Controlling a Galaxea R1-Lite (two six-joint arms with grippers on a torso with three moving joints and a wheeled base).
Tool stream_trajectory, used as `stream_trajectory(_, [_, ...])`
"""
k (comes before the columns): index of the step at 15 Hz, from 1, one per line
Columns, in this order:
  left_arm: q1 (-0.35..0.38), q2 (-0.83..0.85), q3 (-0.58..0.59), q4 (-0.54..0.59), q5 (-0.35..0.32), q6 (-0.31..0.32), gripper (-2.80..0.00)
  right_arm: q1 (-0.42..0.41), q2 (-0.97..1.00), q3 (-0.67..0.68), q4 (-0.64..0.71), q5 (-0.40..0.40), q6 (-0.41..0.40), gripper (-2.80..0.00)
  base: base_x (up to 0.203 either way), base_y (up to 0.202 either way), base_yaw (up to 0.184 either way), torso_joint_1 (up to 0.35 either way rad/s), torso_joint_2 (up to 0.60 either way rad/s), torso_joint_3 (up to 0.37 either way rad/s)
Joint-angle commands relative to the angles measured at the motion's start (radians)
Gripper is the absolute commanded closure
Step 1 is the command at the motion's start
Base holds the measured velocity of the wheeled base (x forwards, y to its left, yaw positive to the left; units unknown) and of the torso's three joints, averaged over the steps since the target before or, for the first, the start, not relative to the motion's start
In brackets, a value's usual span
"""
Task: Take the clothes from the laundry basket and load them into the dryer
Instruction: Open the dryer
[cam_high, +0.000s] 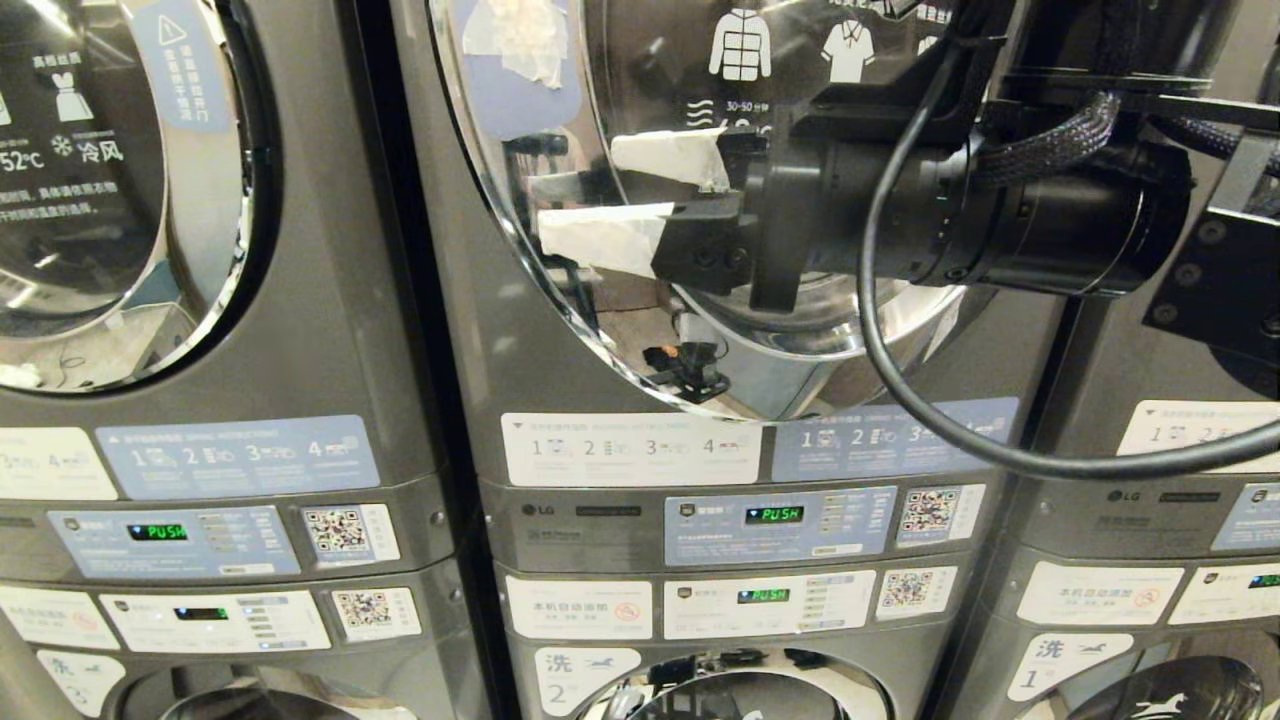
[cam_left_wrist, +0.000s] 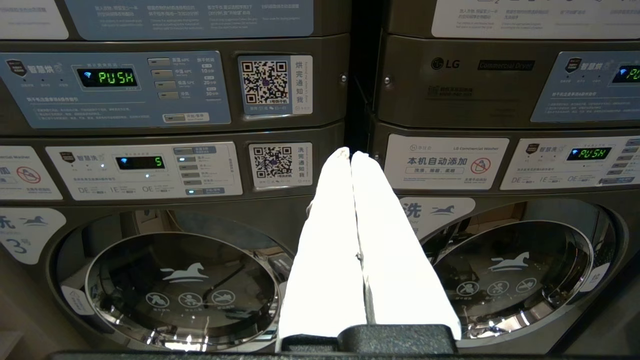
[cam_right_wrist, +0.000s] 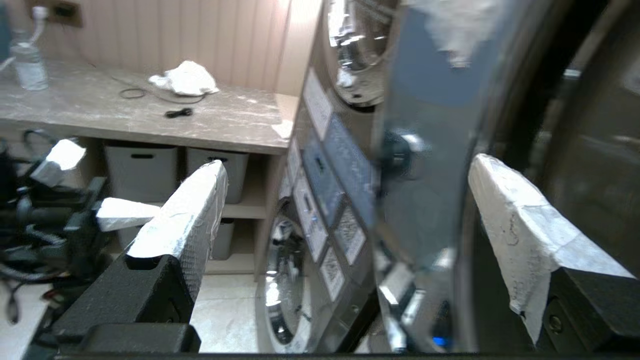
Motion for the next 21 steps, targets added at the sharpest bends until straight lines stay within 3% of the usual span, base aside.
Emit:
stream_trajectory(1, [0.000,0.000,-0.001,0.000,0.000,0.000,0.00,-0.002,0.007,-0.005,-0.005,0.001,-0.001,-2.80,0.000,0.000,0.000,0.000,0.00,0.000])
stream_trajectory(13, [0.000,0.000,-0.001,0.000,0.000,0.000,0.00,-0.028,0.078,-0.111,-0.021,-0.062,0.008,-2.80,0.000,0.000,0.000,0.000,0.00,0.000])
stream_trajectory(19, [0.000,0.000,0.000,0.000,0.000,0.000,0.00,-0.044,0.134,-0.135,-0.046,-0.058,0.013,-2.80,0.000,0.000,0.000,0.000,0.00,0.000])
stream_trajectory(21, [0.000,0.000,-0.001,0.000,0.001,0.000,0.00,-0.043,0.140,-0.140,-0.048,-0.018,0.014,-2.80,0.000,0.000,0.000,0.000,0.00,0.000])
